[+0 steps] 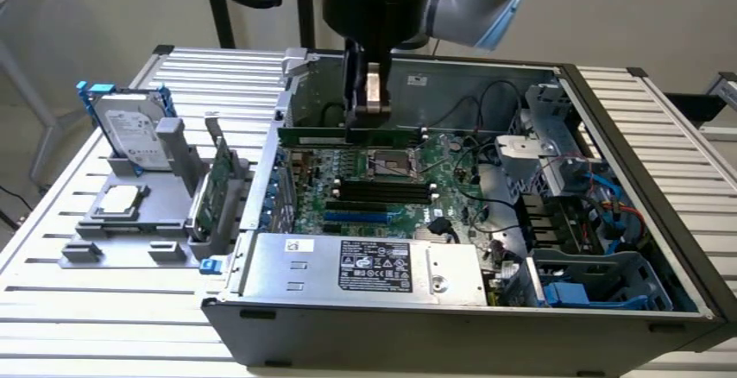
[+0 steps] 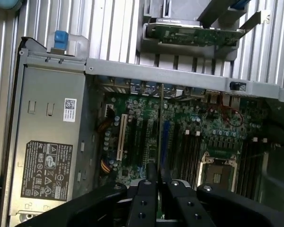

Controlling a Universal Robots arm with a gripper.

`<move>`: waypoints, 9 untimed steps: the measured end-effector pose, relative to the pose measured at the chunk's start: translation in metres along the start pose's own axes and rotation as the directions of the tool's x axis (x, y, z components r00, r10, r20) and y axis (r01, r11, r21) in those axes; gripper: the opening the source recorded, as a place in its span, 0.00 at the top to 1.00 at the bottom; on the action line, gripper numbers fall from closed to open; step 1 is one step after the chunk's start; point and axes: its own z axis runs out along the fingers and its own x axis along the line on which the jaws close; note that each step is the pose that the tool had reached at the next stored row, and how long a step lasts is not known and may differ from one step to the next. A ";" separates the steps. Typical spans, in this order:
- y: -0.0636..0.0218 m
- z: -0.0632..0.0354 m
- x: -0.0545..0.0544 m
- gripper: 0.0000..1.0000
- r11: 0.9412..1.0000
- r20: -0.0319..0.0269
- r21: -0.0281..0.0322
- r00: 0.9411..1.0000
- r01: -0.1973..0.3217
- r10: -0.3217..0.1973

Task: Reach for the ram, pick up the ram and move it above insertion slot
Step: 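Pick up the ram and move it above insertion slot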

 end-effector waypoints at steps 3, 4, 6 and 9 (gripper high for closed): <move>-0.0094 0.0007 -0.007 0.86 1.000 0.000 0.000 1.000 0.000 0.000; -0.0119 0.0011 -0.010 0.86 1.000 0.000 0.000 1.000 0.000 0.000; -0.0163 0.0020 -0.017 0.86 1.000 0.000 0.000 1.000 0.000 0.000; -0.0224 0.0036 -0.027 0.86 1.000 0.000 0.000 1.000 0.000 0.000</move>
